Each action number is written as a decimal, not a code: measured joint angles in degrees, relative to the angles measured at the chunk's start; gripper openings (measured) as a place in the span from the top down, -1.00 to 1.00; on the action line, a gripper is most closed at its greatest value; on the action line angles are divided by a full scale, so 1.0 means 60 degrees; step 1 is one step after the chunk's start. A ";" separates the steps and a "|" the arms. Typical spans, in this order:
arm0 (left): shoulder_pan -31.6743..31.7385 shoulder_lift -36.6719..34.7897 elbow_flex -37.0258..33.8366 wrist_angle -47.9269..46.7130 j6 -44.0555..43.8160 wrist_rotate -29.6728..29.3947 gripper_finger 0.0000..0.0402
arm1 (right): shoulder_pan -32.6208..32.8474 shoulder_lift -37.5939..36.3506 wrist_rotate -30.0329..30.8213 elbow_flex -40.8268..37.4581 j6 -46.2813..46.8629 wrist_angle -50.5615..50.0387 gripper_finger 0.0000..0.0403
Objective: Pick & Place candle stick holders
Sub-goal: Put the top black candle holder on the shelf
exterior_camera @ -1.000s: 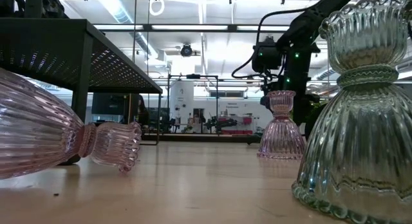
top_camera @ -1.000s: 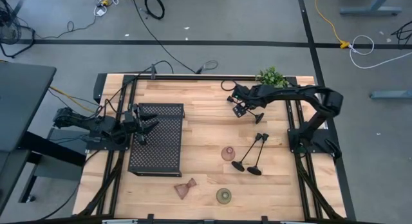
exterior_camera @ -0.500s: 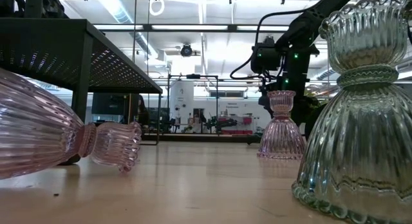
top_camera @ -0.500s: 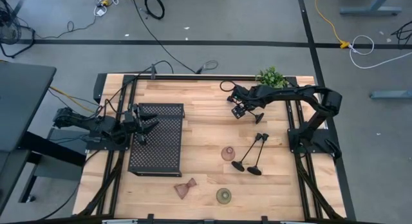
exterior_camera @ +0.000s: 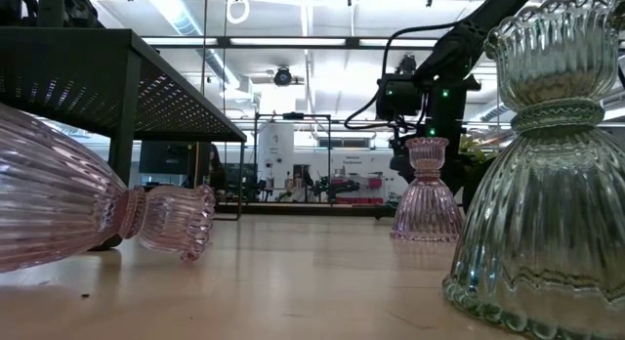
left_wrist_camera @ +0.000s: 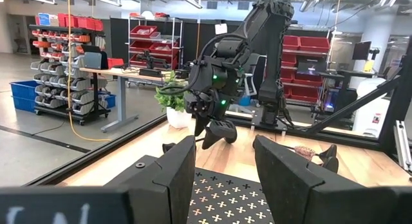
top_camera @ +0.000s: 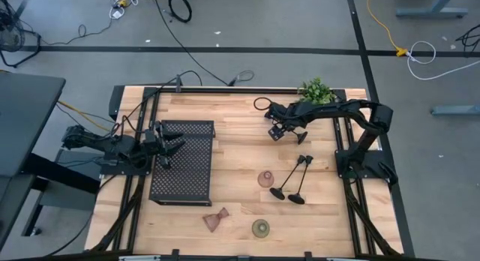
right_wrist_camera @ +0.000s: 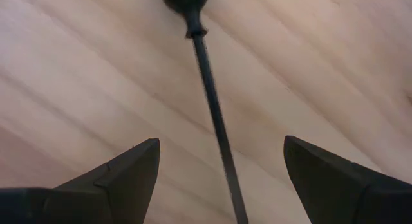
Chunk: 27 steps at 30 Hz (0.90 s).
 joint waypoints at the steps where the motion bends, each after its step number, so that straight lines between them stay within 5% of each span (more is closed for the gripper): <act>1: -0.0002 0.0000 0.0000 0.0000 0.0004 -0.0004 0.18 | 0.0000 0.0000 0.0003 0.0000 0.0029 0.0019 -0.63; 12: 0.0000 0.0000 0.0000 -0.0002 -0.0002 0.0004 0.18 | -0.0001 0.0004 -0.0043 0.0000 0.0024 0.0296 -0.59; 27: -0.0002 0.0000 0.0000 -0.0004 -0.0007 0.0011 0.18 | 0.0004 0.0484 -0.0304 -0.0004 -0.0008 0.0264 -0.16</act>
